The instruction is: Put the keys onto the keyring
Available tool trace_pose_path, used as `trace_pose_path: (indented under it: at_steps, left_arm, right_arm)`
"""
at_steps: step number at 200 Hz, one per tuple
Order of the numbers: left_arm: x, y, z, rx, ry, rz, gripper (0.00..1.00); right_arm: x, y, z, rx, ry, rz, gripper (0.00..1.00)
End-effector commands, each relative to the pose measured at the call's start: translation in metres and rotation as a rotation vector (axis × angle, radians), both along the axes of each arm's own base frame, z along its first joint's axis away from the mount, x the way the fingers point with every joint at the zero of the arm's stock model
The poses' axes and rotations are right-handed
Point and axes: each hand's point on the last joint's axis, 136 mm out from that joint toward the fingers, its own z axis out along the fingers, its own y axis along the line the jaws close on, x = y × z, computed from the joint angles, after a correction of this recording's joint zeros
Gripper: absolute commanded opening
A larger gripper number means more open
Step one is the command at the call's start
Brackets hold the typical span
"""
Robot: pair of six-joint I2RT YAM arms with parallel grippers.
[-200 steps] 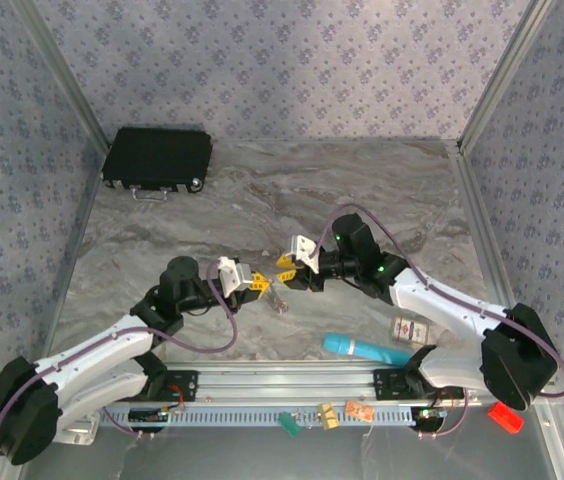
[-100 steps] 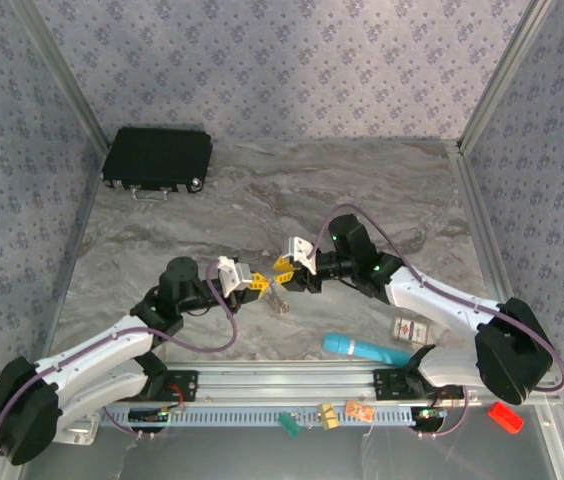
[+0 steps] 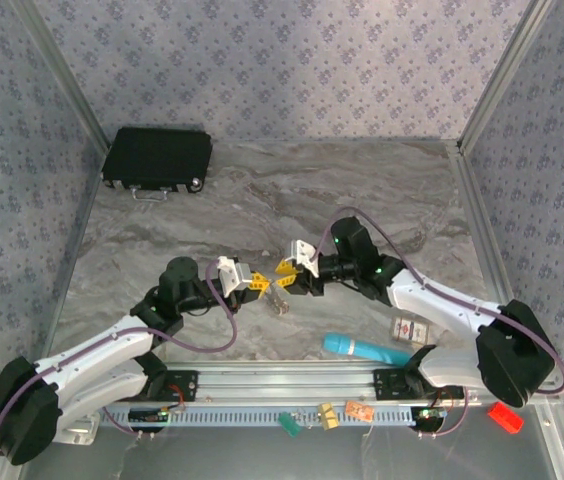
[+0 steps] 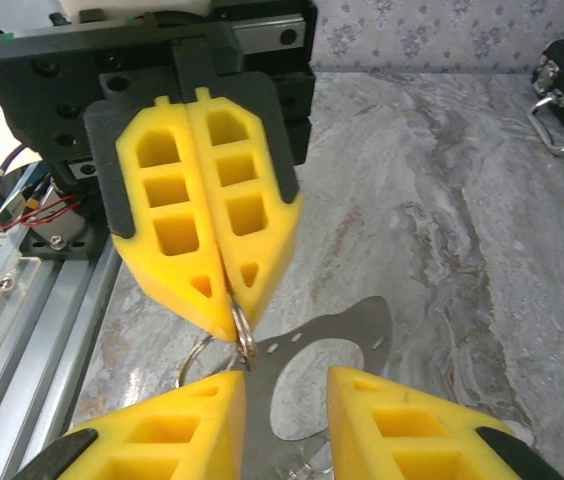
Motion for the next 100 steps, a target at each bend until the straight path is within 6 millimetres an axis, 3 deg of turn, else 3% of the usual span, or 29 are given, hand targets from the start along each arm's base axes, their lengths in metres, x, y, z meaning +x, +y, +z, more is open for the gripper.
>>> trace_pose_path:
  at_steps: [1,67,100]
  left_arm:
    - [-0.0046,-0.0035,0.019,-0.054,-0.046,-0.035,0.0]
    - [-0.0067,-0.0037,0.0195,-0.058,-0.046,-0.046,0.0]
    - [-0.0062,-0.0042,0.0194,-0.059,-0.046,-0.047,0.0]
  right_arm:
    - [-0.0041,0.0075,0.0059,0.012,0.017,0.037,0.28]
    - [-0.0004,0.0148,0.007,0.016,0.009,0.041,0.19]
    - [-0.0038,0.0174,0.0115,0.031,0.014,0.064,0.19]
